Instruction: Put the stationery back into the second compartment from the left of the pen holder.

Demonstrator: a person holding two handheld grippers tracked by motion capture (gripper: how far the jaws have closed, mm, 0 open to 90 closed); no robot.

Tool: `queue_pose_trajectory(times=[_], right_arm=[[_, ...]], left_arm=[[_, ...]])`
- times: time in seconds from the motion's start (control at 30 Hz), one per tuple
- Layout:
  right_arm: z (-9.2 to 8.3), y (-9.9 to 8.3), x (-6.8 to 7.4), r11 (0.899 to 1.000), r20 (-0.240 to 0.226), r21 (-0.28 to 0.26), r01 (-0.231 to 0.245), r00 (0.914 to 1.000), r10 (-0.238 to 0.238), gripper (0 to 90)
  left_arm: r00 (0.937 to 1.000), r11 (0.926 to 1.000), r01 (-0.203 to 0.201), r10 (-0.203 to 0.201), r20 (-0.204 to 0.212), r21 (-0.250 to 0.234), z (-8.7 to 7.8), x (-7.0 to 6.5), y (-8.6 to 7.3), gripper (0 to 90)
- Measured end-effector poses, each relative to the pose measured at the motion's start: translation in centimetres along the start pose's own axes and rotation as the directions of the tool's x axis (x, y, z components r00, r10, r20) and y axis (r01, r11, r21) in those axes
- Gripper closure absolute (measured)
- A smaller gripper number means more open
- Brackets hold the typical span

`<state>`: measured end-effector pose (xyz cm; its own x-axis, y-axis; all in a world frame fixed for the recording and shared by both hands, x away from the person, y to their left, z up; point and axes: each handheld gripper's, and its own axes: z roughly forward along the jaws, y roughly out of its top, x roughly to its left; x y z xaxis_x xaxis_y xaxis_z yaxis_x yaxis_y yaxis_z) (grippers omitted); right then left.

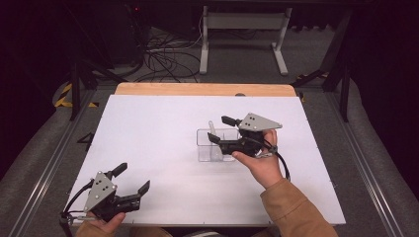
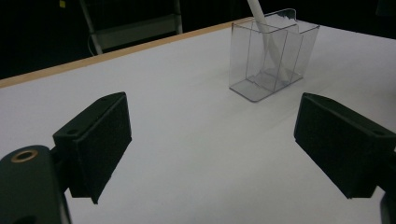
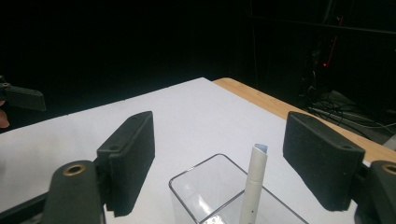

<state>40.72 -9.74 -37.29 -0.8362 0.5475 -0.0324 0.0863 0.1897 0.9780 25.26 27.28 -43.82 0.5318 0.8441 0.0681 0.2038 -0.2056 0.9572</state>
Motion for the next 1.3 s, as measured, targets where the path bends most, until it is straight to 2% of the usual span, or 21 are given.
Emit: queue_pose_trajectory(times=[0.33, 0.57, 0.7, 1.03, 1.3], right_arm=[[-0.8, 0.4, -0.1, 1.0, -0.007, -0.007, 0.018, 0.9998, -0.018, 26.6], [-2.7, 0.6, -0.1, 1.0, -0.011, -0.012, 0.009, 0.9999, -0.009, 23.2], [-4.0, 0.6, -0.3, 1.0, -0.003, -0.002, 0.023, 0.9997, -0.023, 23.2], [-6.9, -0.8, -0.8, 1.0, 0.019, 0.006, 0.029, 0.9994, -0.029, 23.5], [-9.3, -2.7, -0.6, 0.999, 0.071, 0.015, 0.035, 0.9968, -0.036, 22.7]], left_arm=[[1.0, 1.0, -0.001, 0.001, -0.002, -0.002, -0.1, 0.1, 0.0, 12.0], [1.0, 1.0, 0.0, 0.0, -0.003, -0.002, -0.1, 0.1, 0.0, 12.0], [1.0, 1.0, 0.002, -0.002, -0.005, -0.001, -0.1, 0.1, 0.0, 12.0], [1.0, 1.0, -0.001, 0.001, -0.007, -0.002, -0.1, 0.0, 0.0, 12.0], [1.0, 1.0, 0.006, -0.006, -0.002, -0.007, 0.0, 0.1, 0.0, 11.9]])
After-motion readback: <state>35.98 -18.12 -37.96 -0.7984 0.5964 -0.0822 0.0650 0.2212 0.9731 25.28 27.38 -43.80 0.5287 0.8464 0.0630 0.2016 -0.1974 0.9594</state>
